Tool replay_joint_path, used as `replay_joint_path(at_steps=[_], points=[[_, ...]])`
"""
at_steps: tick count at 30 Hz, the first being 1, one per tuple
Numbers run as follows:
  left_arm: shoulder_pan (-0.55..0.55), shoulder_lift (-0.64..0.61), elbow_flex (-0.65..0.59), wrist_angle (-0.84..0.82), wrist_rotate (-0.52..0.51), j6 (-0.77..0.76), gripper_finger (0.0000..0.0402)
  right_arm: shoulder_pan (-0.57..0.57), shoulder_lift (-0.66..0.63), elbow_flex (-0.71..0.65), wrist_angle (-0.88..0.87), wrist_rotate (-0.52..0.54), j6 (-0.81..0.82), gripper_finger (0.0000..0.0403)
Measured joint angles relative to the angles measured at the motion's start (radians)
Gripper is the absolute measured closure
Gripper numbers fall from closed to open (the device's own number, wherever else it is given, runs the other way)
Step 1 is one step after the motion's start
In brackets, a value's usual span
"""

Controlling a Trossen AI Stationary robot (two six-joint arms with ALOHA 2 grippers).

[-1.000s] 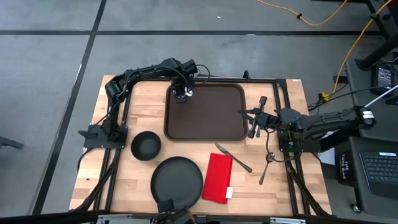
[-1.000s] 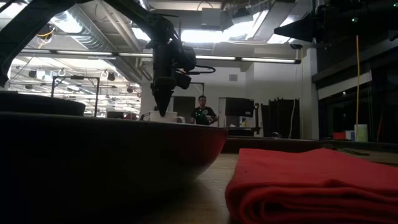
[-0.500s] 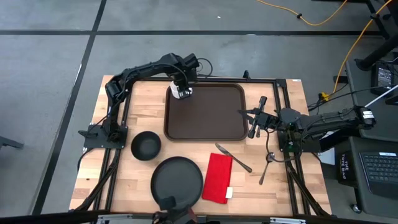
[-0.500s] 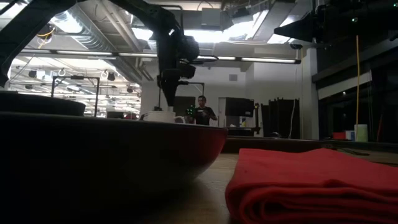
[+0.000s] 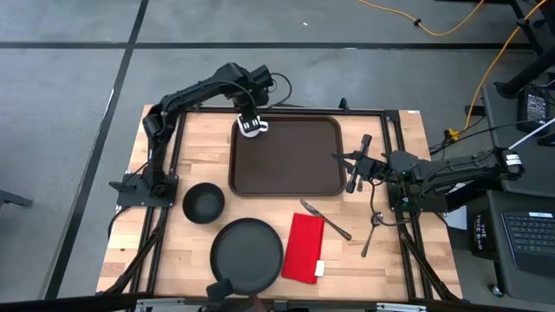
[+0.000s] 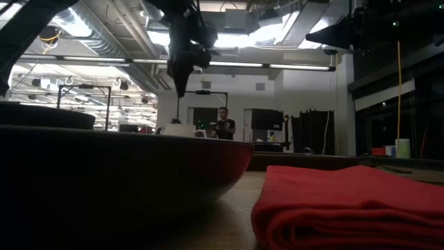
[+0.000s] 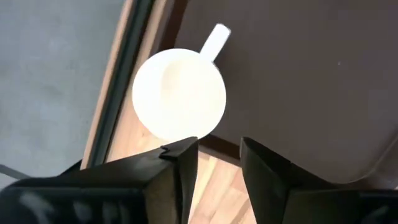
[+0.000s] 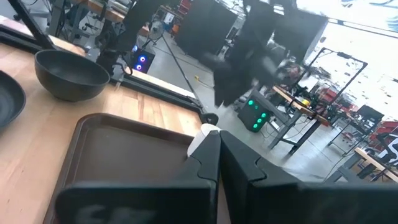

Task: Set up tray
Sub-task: Put the black plate on the brown serving tray to the bottom right of the white cup

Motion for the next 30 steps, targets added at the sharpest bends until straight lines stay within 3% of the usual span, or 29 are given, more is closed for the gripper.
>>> replay_joint_path(at_steps=[6, 17, 23, 30], points=[[-0.028, -0.14, -0.087, 0.093, -0.001, -0.039, 0.031, 0.0, 0.0, 0.0, -0.021, -0.001, 0.069, 0.0389], [-0.168, -0.485, -0.482, 0.405, -0.014, -0.099, 0.0339, 0.0, 0.0, 0.0, -0.036, -0.001, 0.075, 0.0389], [-0.273, -0.61, -0.604, 0.421, -0.078, -0.237, 0.0346, 0.0, 0.0, 0.0, -0.006, -0.002, 0.075, 0.0389], [-0.432, -0.672, -0.654, 0.414, -0.148, -0.396, 0.0348, 0.0, 0.0, 0.0, -0.012, -0.002, 0.095, 0.0389]])
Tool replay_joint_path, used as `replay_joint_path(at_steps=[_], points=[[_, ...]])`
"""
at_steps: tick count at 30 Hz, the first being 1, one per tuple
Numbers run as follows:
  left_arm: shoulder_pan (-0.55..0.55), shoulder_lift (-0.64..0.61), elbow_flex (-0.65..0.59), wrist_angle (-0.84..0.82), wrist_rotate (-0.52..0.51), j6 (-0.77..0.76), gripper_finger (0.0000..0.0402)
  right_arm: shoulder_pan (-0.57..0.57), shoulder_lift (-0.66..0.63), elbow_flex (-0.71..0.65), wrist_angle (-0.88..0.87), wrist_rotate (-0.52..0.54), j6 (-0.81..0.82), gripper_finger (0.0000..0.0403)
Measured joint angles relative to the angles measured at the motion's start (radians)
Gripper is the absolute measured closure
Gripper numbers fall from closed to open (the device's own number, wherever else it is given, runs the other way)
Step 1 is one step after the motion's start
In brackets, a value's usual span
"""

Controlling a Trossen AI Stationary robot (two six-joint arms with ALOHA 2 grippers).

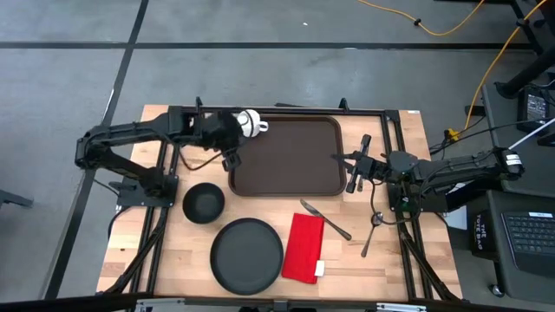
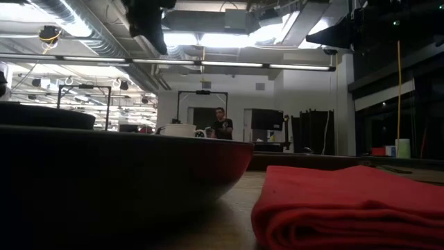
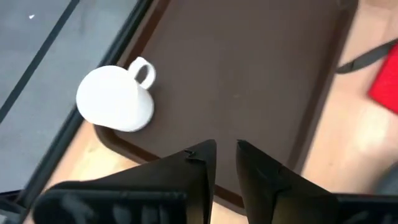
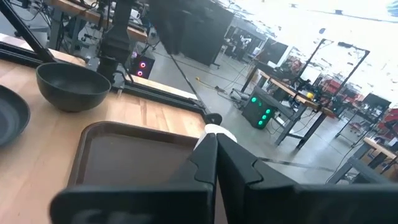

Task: Set up tray
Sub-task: Put the black plate on the brown serving tray to the bottom right of the white cup

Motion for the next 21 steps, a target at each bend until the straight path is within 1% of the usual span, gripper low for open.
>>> replay_joint_path(at_steps=[5, 7, 10, 15, 19, 21], points=[[-0.126, 0.019, 0.0, -0.002, -0.055, -0.128, 0.0351, 0.0, 0.0, 0.0, -0.002, 0.0, 0.028, 0.0389], [-0.174, 0.037, 0.0, -0.002, -0.052, -0.199, 0.0356, 0.0, 0.0, 0.0, -0.002, 0.0, 0.029, 0.0389], [-0.238, 0.065, 0.0, -0.022, -0.02, -0.3, 0.0368, 0.0, 0.0, 0.0, -0.002, 0.0, 0.042, 0.0389], [-0.325, 0.115, 0.0, -0.122, 0.01, -0.509, 0.0395, 0.0, 0.0, 0.0, -0.001, -0.008, 0.085, 0.0389], [-0.389, 0.153, 0.0, -0.226, 0.02, -0.7, 0.0398, 0.0, 0.0, 0.0, -0.001, -0.081, 0.081, 0.0389], [-0.413, 0.167, 0.0, -0.259, 0.021, -0.779, 0.0399, 0.0, 0.0, 0.0, 0.0, -0.098, 0.081, 0.0389]])
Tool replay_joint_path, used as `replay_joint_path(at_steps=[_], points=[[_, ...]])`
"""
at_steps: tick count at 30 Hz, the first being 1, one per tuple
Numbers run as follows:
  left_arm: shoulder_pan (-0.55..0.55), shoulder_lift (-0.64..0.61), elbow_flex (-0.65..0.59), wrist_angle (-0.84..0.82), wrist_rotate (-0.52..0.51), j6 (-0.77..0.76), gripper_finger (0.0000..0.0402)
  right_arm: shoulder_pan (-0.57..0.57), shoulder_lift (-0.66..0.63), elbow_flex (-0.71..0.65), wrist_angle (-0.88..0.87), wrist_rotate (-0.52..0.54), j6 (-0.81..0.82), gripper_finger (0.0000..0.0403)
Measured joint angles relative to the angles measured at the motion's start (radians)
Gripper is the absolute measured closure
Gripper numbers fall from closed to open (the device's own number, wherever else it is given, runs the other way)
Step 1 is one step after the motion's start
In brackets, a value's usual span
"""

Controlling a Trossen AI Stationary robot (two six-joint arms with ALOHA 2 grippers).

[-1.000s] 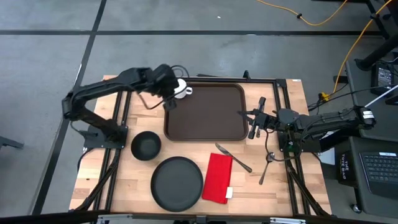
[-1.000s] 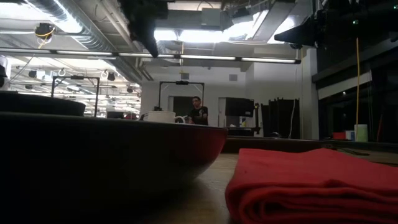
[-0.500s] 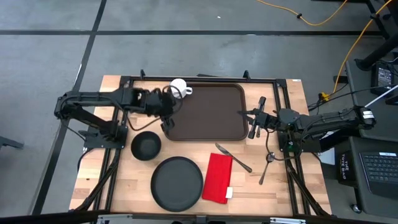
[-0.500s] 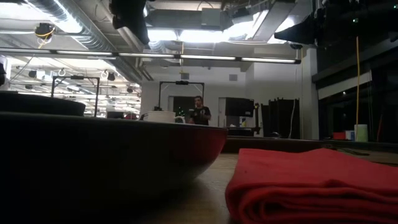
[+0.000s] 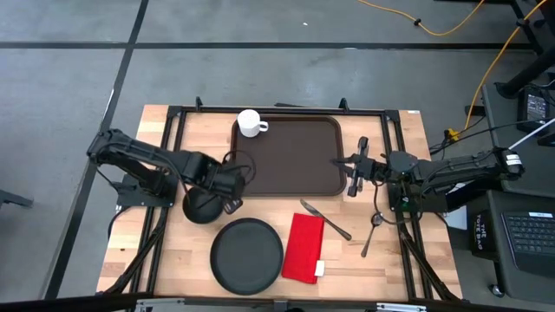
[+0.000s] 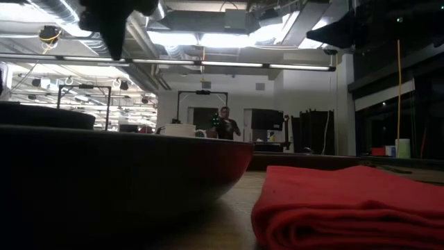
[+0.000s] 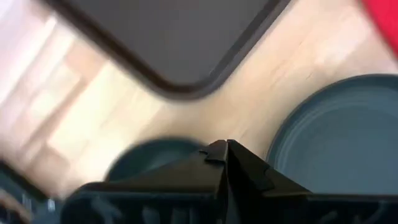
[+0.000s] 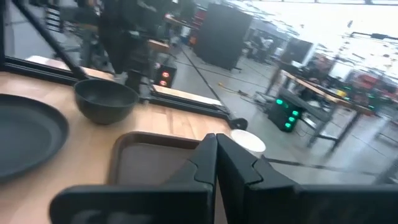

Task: Set up tray
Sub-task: Put the black plate on the brown serving tray to the bottom right of the white cup

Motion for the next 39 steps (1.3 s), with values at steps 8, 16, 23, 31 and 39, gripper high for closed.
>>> replay_joint_path(at_steps=[8, 16, 23, 31, 39], points=[[-0.051, 0.009, 0.0, 0.029, 0.055, -0.096, 0.0398, 0.0, 0.0, 0.0, 0.001, 0.0, -0.006, 0.0389], [-0.058, 0.009, 0.0, 0.031, 0.053, -0.268, 0.0378, 0.0, 0.0, 0.0, 0.0, -0.011, -0.007, 0.0389], [-0.081, 0.013, 0.0, 0.031, 0.032, -0.288, 0.0368, 0.0, 0.0, 0.0, -0.019, -0.032, -0.008, 0.0389], [-0.101, 0.056, 0.0, 0.02, 0.035, -0.374, 0.0347, -0.001, 0.0, 0.0, -0.04, -0.033, -0.029, 0.0389], [-0.1, 0.131, 0.0, 0.02, 0.07, -0.399, 0.0305, -0.001, 0.0, 0.0, -0.083, -0.034, -0.056, 0.0389]])
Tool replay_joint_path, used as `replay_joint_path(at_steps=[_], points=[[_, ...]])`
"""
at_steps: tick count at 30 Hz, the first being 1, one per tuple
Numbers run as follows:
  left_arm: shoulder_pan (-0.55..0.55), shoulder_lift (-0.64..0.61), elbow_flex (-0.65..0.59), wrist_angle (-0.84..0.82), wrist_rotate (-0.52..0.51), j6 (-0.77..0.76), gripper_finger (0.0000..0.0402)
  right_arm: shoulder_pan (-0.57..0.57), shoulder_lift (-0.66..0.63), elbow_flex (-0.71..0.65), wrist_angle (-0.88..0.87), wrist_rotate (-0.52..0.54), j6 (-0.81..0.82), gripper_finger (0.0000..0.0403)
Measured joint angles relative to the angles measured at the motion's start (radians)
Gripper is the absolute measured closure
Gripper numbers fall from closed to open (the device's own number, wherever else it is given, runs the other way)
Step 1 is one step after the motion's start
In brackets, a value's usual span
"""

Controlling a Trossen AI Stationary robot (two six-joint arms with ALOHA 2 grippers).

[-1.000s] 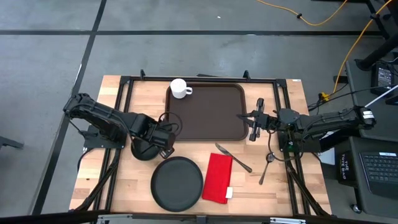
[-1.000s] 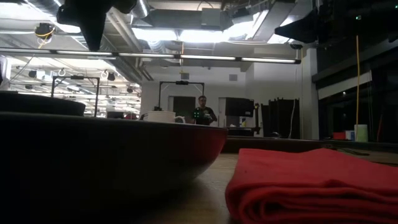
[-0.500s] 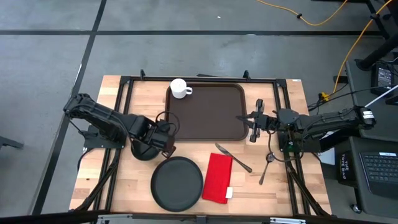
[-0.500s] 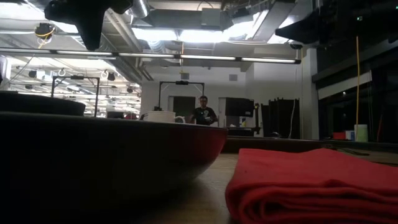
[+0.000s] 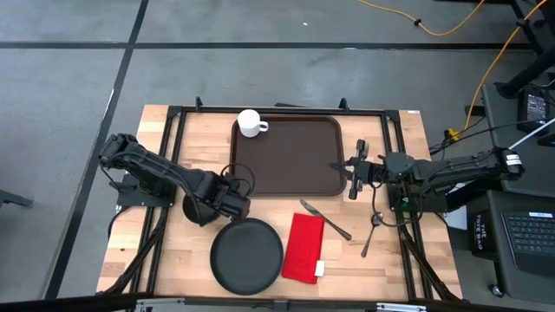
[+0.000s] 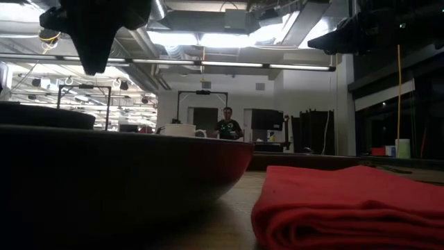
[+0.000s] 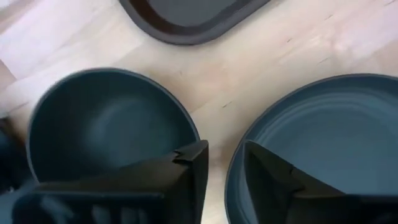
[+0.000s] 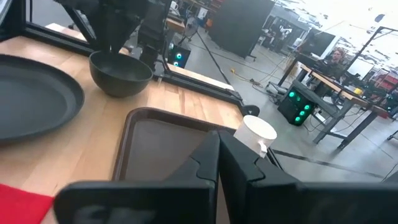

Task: Set up tray
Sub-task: Put the black plate on the brown serving tray to the bottom right of the white cup

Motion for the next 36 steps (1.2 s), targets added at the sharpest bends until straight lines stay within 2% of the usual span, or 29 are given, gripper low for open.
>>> replay_joint_path(at_steps=[7, 12, 20, 25, 36], points=[[0.0, 0.061, 0.0, 0.0, 0.064, 0.011, 0.0269, 0.0, 0.0, 0.0, -0.001, 0.0, 0.004, 0.0389], [-0.009, 0.095, 0.0, 0.02, 0.071, 0.054, 0.0255, 0.0, 0.0, 0.0, -0.004, 0.0, 0.006, 0.0389], [-0.032, 0.151, 0.0, 0.137, 0.093, 0.088, 0.0253, 0.0, 0.0, 0.0, -0.01, -0.023, 0.016, 0.0389], [-0.03, 0.175, 0.0, 0.176, 0.093, 0.163, 0.0251, 0.0, 0.0, 0.0, -0.009, -0.051, 0.03, 0.0389], [0.077, 0.22, 0.0, 0.193, 0.102, 0.361, 0.0253, 0.0, 0.0, 0.0, -0.008, -0.051, 0.034, 0.0389]])
